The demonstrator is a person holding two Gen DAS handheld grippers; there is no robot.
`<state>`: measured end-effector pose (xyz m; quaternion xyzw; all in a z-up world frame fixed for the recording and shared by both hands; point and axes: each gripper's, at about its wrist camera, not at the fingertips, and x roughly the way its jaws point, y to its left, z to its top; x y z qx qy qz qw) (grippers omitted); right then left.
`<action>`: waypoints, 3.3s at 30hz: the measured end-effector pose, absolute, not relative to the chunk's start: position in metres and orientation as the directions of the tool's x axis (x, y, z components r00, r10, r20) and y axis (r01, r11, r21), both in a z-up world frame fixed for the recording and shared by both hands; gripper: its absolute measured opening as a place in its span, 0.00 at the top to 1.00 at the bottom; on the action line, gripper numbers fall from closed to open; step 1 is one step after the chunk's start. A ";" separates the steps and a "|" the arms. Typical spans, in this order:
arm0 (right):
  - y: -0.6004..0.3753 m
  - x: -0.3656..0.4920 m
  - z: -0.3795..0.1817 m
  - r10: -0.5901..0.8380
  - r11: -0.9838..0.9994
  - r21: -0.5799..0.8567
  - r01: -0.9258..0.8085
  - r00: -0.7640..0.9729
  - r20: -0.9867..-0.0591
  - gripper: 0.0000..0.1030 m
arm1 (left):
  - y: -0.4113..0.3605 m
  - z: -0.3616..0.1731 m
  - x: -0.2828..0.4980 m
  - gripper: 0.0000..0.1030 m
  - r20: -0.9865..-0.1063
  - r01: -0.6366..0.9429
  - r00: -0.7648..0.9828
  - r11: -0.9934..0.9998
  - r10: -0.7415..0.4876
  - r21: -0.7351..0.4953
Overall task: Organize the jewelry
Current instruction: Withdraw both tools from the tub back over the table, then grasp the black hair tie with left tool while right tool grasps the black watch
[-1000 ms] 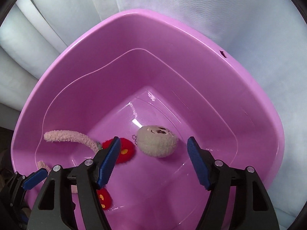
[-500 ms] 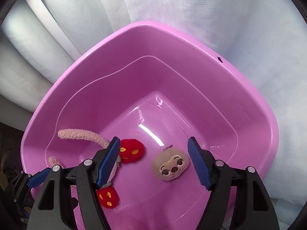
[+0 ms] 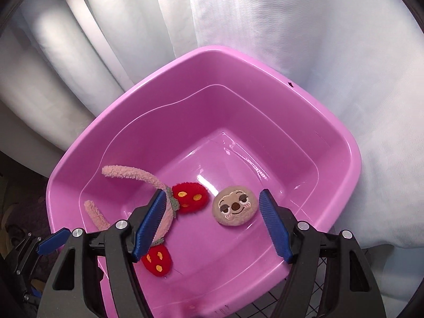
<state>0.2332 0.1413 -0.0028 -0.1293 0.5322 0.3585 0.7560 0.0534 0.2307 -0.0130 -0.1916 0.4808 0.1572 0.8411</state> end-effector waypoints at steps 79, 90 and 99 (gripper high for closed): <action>-0.440 -0.025 -0.145 0.290 0.954 0.215 -0.206 0.476 -0.830 0.33 | -0.182 -0.144 -0.108 0.08 -0.849 -0.250 0.527 0.963 0.048 -0.101; -0.462 0.004 -0.171 0.389 0.909 0.264 -0.321 0.432 -0.814 0.33 | -0.219 -0.176 -0.110 0.08 -0.850 -0.383 0.512 0.919 0.127 -0.093; -0.458 0.028 -0.195 0.474 0.841 0.280 -0.464 0.382 -0.793 0.33 | -0.248 -0.196 -0.104 0.08 -0.823 -0.470 0.530 0.879 0.205 -0.083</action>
